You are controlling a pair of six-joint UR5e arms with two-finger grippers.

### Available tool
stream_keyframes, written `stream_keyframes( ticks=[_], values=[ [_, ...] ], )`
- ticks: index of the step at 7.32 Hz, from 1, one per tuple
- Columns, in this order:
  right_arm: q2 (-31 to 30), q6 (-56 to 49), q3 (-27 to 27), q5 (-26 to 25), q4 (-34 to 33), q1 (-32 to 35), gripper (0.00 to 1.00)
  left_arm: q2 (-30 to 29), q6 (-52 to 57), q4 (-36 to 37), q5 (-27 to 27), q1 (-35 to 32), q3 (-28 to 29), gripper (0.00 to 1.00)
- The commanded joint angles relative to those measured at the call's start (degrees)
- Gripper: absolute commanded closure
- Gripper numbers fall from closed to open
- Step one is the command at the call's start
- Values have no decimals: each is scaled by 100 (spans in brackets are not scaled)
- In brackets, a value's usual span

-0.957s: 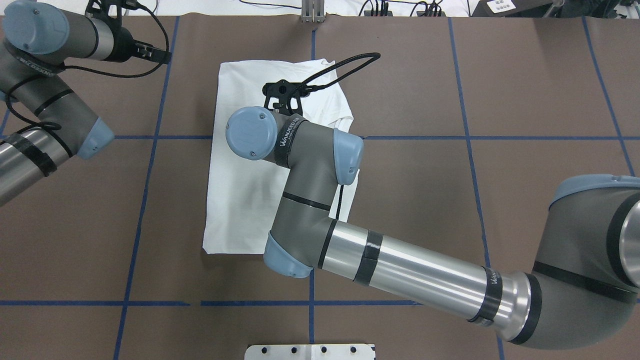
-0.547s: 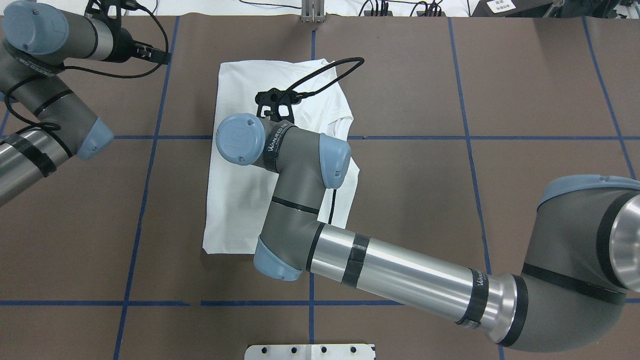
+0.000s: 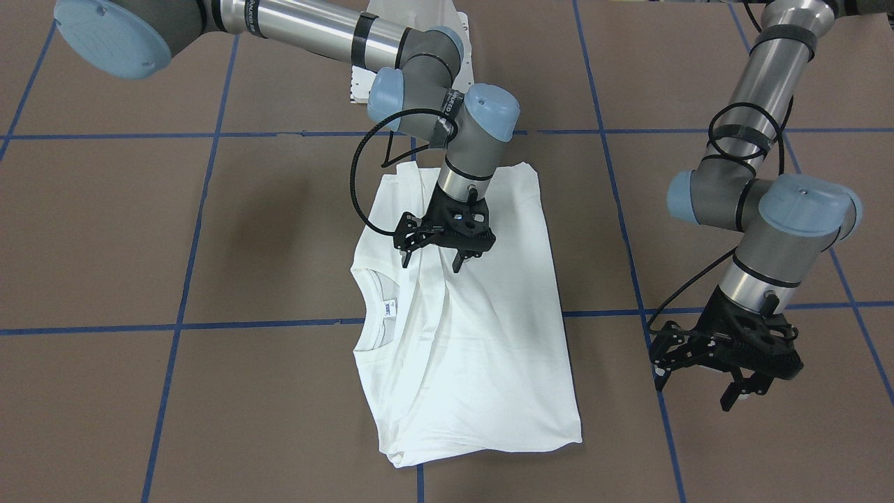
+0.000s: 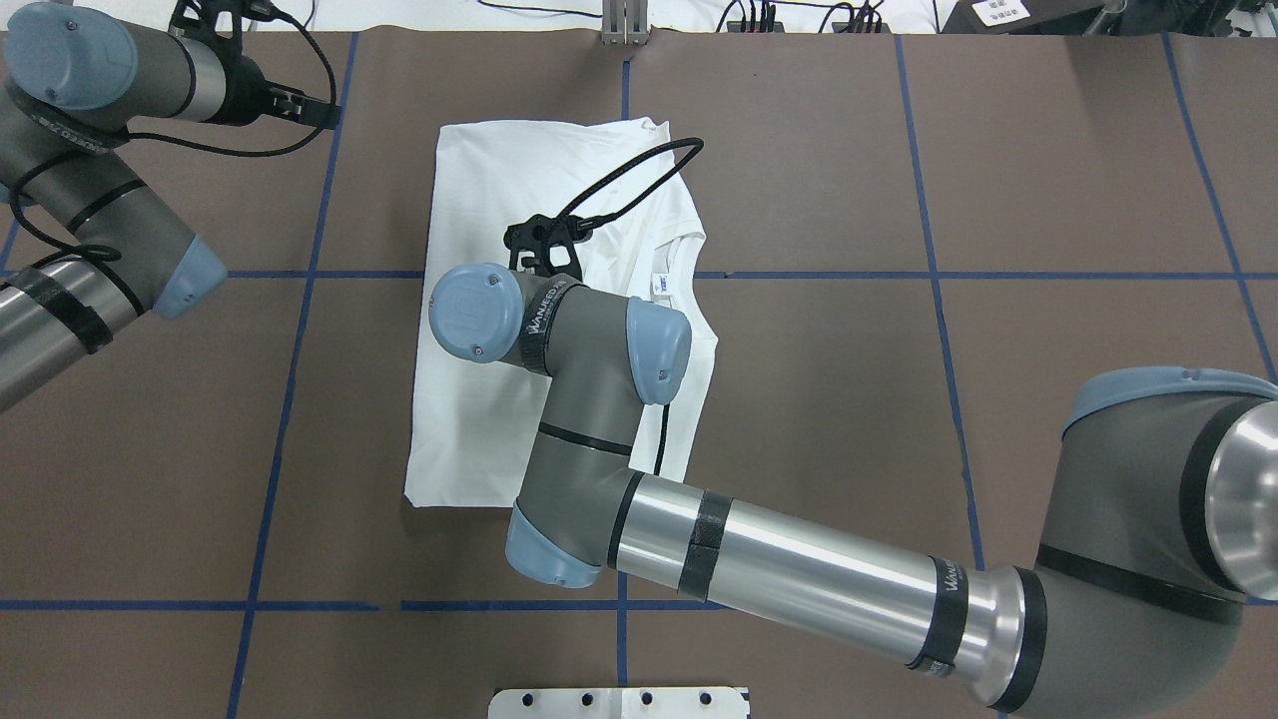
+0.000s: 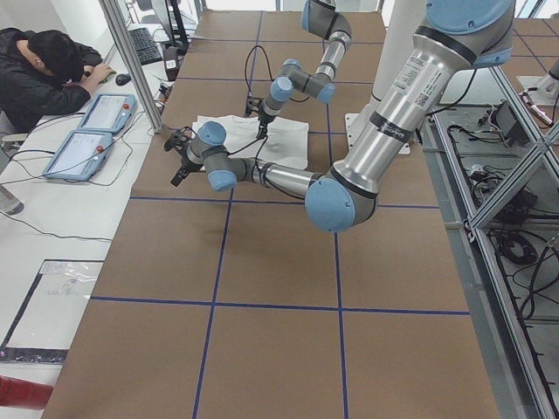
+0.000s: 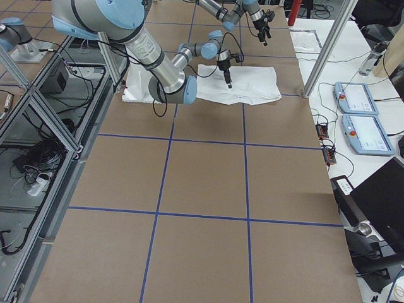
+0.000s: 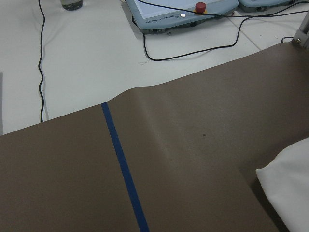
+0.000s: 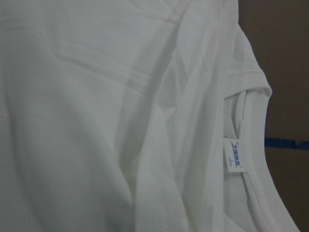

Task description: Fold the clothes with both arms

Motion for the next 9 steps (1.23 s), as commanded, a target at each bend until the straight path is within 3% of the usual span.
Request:
stream_keyframes(
  ticks=[1,4,5,7,9],
  values=[
    [-15,-411,12,9,-326,3,2,-5,0,0,0,8,10,0],
    [-76,-692,90,0,-712,3,2,4,8,9,0,8,36,0],
    [-163,-988,334,0,-1079,12,2,4,8,9,0,8,45,0],
    [-1064,-1349,1700,0,-1695,47,1,4,8,9,0,8,45,0],
    [-2233,-1570,2846,-35,-1786,108,1,4,8,9,0,8,45,0]
  ],
)
